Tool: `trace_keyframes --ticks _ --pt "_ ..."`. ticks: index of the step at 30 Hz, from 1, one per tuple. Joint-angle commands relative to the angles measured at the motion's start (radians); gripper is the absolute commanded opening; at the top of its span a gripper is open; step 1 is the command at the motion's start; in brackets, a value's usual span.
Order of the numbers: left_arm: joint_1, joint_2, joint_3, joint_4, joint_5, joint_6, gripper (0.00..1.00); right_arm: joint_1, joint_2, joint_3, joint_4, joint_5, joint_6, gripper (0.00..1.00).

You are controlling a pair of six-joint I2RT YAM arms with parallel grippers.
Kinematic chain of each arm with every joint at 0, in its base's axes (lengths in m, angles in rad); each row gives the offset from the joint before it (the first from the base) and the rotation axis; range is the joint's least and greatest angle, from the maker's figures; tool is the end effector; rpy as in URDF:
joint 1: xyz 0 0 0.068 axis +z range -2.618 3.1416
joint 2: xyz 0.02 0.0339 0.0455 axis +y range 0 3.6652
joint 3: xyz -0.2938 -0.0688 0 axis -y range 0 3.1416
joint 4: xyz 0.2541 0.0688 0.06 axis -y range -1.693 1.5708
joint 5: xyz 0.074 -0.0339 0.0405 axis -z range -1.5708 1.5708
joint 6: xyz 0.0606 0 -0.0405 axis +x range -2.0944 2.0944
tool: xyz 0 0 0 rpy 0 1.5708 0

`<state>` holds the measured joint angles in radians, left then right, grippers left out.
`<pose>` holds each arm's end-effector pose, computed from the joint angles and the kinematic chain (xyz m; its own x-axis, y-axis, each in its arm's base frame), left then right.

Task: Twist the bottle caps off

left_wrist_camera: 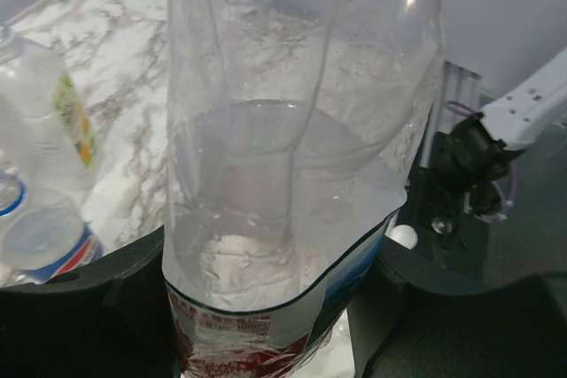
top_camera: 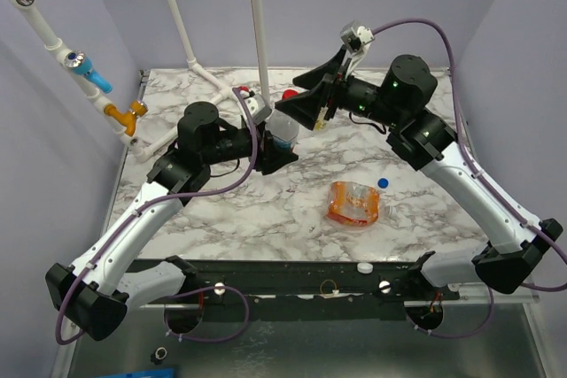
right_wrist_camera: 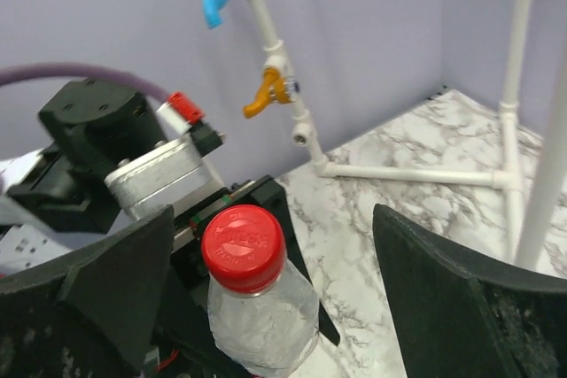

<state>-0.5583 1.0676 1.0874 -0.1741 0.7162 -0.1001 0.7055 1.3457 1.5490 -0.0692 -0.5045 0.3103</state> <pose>0.1905 -0.1659 0.4175 -0.2246 0.0514 -0.9731 0.9320 0.3028 -0.1991 0.2224 0.2279 0.5269 -0.1878 0.1912 -0.9634 -0.9189 0.3124 0.2411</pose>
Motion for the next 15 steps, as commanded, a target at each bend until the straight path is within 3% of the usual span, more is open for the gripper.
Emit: trace_keyframes --ticks 1,4,8,15 --pt "0.003 -0.002 -0.022 -0.012 -0.244 0.136 0.00 -0.005 0.015 0.080 -0.087 0.200 0.039 0.96" --pt "0.003 0.008 -0.024 -0.012 -0.312 0.174 0.00 -0.005 0.059 0.153 -0.155 0.270 0.058 0.95" --pt "0.003 0.012 -0.026 -0.007 -0.365 0.185 0.00 -0.005 0.099 0.196 -0.213 0.353 0.068 0.86" --pt "0.003 0.026 -0.025 -0.004 -0.417 0.174 0.00 0.012 0.123 0.190 -0.176 0.292 0.060 0.75"
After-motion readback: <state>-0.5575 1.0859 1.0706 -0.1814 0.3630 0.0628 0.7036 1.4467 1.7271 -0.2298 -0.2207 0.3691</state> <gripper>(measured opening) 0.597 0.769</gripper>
